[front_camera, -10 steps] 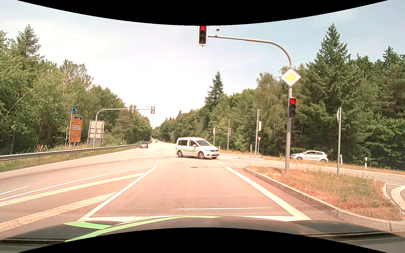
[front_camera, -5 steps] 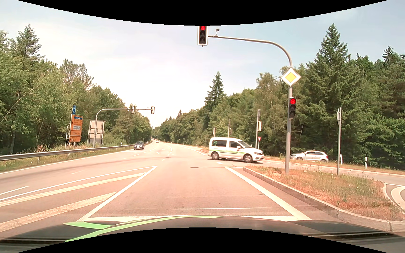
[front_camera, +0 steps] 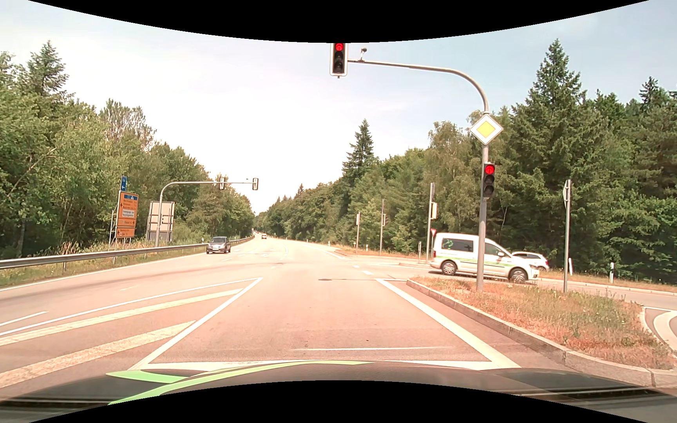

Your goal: Follow the waypoints while adhering to traffic rules and regulations

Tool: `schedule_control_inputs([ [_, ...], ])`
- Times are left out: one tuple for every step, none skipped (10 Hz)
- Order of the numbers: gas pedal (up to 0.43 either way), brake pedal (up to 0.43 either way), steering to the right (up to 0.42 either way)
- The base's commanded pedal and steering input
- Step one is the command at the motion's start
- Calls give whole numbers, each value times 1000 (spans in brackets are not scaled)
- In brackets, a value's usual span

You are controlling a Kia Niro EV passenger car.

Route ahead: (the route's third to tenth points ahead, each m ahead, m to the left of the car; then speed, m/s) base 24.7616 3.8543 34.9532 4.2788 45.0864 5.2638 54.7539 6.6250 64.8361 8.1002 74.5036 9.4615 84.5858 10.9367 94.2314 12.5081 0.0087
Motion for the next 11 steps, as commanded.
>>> schedule_control_inputs([
  [0,262,-15],
  [0,262,-14],
  [0,262,-14],
  [0,262,-14],
  [0,262,-14],
  [0,262,-14],
  [0,262,-15],
  [0,262,-15],
  [0,262,-14],
  [0,262,-14],
  [0,262,-14],
])
